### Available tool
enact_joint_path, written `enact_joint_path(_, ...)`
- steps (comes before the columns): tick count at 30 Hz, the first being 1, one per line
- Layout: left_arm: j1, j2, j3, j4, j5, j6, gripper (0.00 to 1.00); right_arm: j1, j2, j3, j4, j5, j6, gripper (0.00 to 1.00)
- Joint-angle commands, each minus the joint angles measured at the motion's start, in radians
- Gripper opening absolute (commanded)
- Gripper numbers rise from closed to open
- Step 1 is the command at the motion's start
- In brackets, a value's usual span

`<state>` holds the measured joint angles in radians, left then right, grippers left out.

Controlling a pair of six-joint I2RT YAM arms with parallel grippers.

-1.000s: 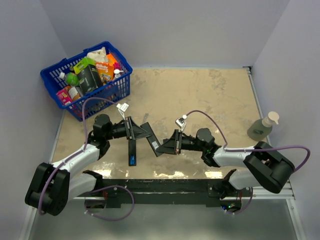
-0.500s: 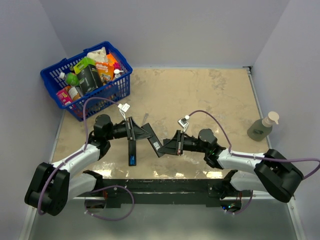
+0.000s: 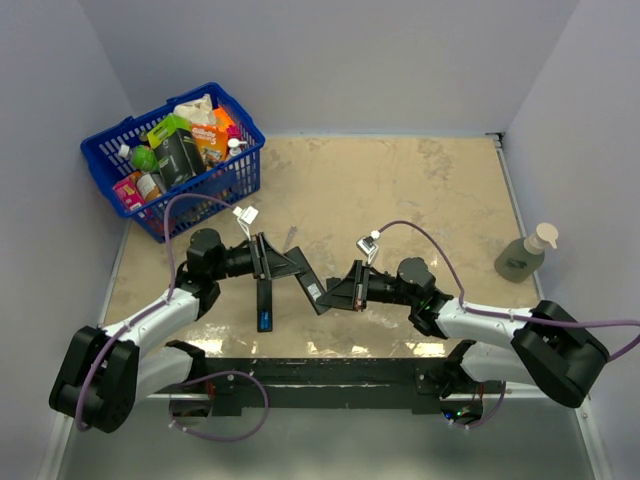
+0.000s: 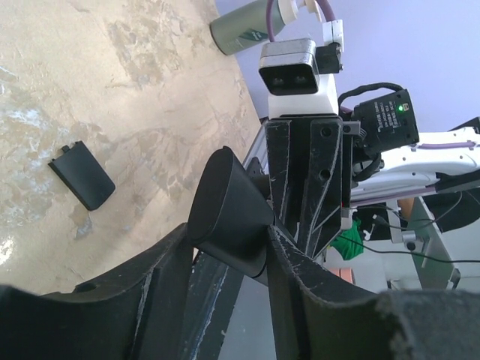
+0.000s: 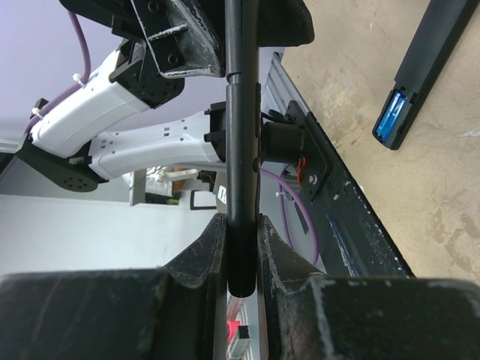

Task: Unload the batteries from the remote control

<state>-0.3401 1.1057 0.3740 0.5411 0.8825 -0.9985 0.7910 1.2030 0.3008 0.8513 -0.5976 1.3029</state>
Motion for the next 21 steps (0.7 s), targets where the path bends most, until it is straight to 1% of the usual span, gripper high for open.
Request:
enact_joint_path(1, 0.018, -0.014, 0.017, -0.004, -0.045, 0.047, 0.49, 0.004, -0.034, 0.004, 0.065, -0.037, 0.001, 0.00)
enact_joint_path(11, 0.053, -0.020, 0.011, 0.016, -0.033, 0.028, 0.50, 0.004, -0.040, 0.000, 0.060, -0.041, -0.002, 0.00)
enact_joint_path(21, 0.085, -0.035, 0.011, -0.032, -0.054, 0.052, 0.51, 0.004, -0.045, -0.011, 0.041, -0.041, -0.013, 0.00)
